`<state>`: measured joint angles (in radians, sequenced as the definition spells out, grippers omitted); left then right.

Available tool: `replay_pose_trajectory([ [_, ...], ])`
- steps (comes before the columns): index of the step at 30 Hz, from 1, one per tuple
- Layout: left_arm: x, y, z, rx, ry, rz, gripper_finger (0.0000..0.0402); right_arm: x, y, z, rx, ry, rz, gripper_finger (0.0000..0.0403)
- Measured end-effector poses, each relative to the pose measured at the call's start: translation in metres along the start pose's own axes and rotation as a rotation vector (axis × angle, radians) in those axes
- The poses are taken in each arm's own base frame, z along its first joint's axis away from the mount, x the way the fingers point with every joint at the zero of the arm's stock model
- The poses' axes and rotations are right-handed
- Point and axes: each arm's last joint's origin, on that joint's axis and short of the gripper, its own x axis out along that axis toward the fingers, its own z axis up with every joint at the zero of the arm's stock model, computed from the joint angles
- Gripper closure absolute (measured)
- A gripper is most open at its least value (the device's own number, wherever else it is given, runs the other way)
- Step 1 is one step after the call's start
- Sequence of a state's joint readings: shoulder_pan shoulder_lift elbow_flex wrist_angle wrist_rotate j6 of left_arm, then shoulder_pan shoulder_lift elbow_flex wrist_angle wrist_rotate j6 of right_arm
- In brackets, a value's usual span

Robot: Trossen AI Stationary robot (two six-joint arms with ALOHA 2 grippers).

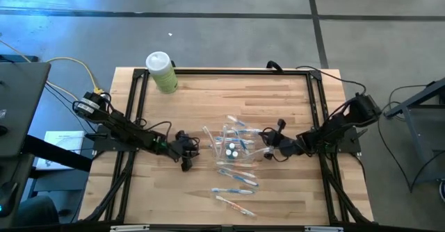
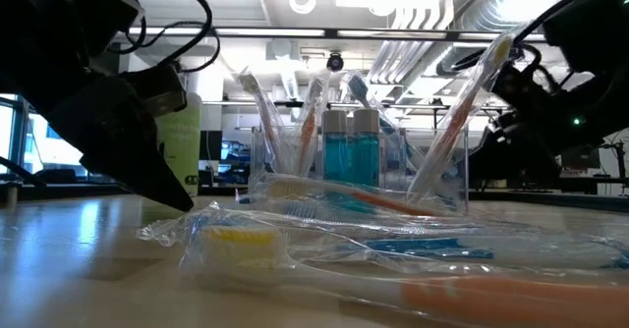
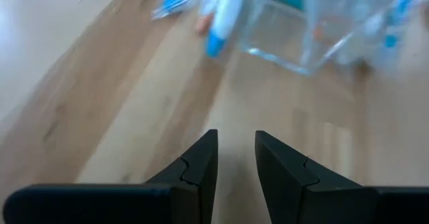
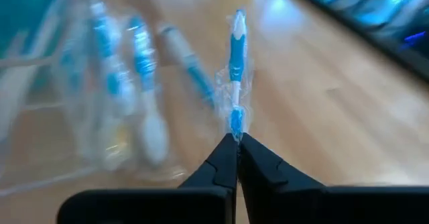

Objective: Pick & Place toothbrushing station
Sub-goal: Put the blue toothbrush into the transparent organizer

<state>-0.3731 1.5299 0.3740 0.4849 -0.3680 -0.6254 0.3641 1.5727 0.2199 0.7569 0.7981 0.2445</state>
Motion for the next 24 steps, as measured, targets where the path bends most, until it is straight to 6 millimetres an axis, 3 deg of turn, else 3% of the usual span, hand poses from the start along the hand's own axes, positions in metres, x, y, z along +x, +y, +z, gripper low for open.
replay_pose_trajectory([
  [6,-0.001,-0.005,0.002,-0.007,-0.032,-0.036,0.0305,-0.022,0.006,0.010,-0.085,-0.133,-0.213,0.0400],
  [13,-0.001,-0.005,0.002,-0.008,-0.034,-0.042,0.0305,-0.065,0.011,0.031,-0.173,-0.255,-0.471,0.0400],
  [18,-0.002,-0.010,0.003,-0.178,0.002,-0.137,0.0305,-0.091,0.013,0.053,-0.189,-0.285,-0.401,0.0400],
  [24,-0.005,-0.021,0.009,-0.345,0.056,-0.347,0.0305,-0.104,0.021,0.078,-0.265,-0.283,-0.382,0.0400],
])
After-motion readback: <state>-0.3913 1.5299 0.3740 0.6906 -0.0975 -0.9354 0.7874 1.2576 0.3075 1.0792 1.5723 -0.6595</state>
